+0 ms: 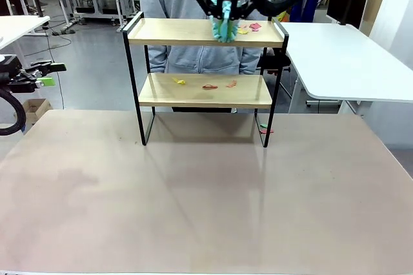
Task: Clean the shelf.
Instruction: Clean the specific section of the Shelf indicated by the human with the Duster.
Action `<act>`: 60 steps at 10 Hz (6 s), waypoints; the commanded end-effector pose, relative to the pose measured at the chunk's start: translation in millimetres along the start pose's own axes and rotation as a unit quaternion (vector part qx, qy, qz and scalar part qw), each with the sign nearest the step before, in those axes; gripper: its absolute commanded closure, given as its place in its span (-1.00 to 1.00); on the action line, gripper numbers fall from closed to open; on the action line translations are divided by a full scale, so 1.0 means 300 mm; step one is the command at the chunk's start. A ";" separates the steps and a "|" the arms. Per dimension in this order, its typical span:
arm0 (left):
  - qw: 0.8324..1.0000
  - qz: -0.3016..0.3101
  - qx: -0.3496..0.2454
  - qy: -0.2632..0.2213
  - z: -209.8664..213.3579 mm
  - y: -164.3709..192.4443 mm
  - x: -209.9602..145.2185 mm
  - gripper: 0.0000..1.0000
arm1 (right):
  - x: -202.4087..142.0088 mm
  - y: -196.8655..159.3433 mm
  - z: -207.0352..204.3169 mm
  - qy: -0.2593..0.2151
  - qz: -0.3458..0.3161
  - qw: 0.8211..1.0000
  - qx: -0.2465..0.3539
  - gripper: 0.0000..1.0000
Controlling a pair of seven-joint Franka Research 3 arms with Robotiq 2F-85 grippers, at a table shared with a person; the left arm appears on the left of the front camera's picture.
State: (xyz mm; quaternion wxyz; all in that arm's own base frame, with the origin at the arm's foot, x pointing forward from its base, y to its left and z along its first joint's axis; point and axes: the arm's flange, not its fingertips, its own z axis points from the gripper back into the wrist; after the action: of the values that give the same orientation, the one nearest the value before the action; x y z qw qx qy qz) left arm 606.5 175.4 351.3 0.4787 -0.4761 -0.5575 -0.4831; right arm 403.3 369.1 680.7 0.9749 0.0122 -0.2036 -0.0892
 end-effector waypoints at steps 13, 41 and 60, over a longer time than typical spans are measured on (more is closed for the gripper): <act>1.000 -0.003 0.000 -0.001 -0.001 -0.005 0.014 -1.00 | 0.005 -0.352 0.163 -0.046 0.007 0.996 -0.070 0.74; 1.000 -0.003 0.000 -0.001 -0.001 -0.005 0.014 -1.00 | -0.420 -0.918 -0.138 0.091 0.507 0.816 0.263 0.74; 1.000 -0.003 0.000 -0.001 -0.001 -0.005 0.014 -1.00 | -0.498 -1.057 -0.283 0.126 0.491 0.816 0.276 0.74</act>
State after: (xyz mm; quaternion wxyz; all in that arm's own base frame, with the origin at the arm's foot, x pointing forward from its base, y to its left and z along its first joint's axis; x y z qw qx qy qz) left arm 606.5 175.4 351.6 0.4786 -0.4759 -0.5575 -0.4833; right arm 249.4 81.3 522.9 0.8632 0.1873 -0.0708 0.4635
